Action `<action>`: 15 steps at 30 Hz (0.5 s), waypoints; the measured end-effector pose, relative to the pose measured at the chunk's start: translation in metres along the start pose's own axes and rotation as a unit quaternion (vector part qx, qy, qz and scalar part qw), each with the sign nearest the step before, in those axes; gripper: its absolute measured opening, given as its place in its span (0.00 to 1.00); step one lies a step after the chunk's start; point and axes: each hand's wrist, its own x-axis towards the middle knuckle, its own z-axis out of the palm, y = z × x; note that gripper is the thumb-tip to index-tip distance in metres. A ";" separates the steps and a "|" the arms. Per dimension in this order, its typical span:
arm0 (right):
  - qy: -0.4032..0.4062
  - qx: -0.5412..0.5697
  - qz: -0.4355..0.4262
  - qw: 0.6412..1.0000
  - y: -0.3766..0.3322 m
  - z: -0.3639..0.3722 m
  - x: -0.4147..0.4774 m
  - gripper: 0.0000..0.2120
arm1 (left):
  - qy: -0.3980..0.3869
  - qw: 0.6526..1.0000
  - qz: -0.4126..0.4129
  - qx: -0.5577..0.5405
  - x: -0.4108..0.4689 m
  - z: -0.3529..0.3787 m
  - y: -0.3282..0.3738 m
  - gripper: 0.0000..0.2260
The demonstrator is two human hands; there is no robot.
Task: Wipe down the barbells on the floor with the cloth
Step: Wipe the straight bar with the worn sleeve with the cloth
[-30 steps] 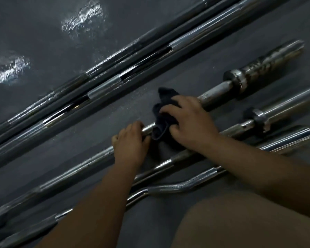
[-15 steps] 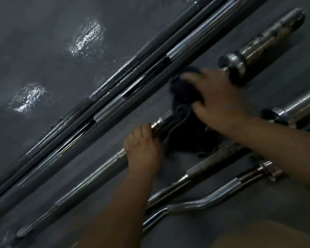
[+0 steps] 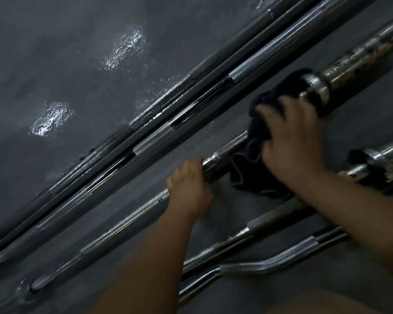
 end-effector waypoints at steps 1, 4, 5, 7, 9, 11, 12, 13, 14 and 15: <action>-0.019 0.004 -0.030 0.999 -0.010 0.009 -0.013 0.32 | -0.008 1.000 0.000 -0.002 0.001 -0.002 0.000 0.25; -0.156 0.086 -0.193 0.965 -0.037 0.016 -0.033 0.32 | -0.035 0.999 -0.006 -0.015 0.001 -0.008 0.003 0.23; -0.180 0.108 -0.227 0.951 -0.035 0.010 -0.027 0.33 | -0.035 0.999 -0.006 -0.015 0.000 -0.008 0.003 0.23; -0.153 0.125 -0.180 0.963 -0.021 -0.004 -0.006 0.35 | -0.018 1.000 -0.002 -0.015 -0.002 -0.003 0.001 0.23; -0.053 0.106 -0.044 0.992 0.002 -0.015 0.011 0.34 | 0.001 1.000 0.004 -0.012 -0.004 0.001 0.000 0.25; -0.007 0.022 0.021 1.000 0.001 -0.006 0.004 0.31 | 0.000 1.000 0.005 -0.009 -0.003 0.001 0.000 0.26; -0.022 0.006 -0.003 1.000 -0.007 0.003 -0.007 0.30 | -0.008 1.000 0.003 -0.011 -0.003 -0.001 0.001 0.26; -0.060 0.019 -0.053 0.997 -0.020 0.011 -0.017 0.30 | -0.015 1.000 0.002 -0.015 -0.003 -0.003 0.001 0.26; -0.119 0.052 -0.113 0.985 -0.032 0.015 -0.025 0.29 | -0.023 1.000 -0.002 -0.020 -0.004 -0.005 0.002 0.26; -0.179 0.090 -0.161 0.966 -0.039 0.012 -0.027 0.29 | -0.032 0.999 -0.006 -0.025 -0.005 -0.006 0.002 0.25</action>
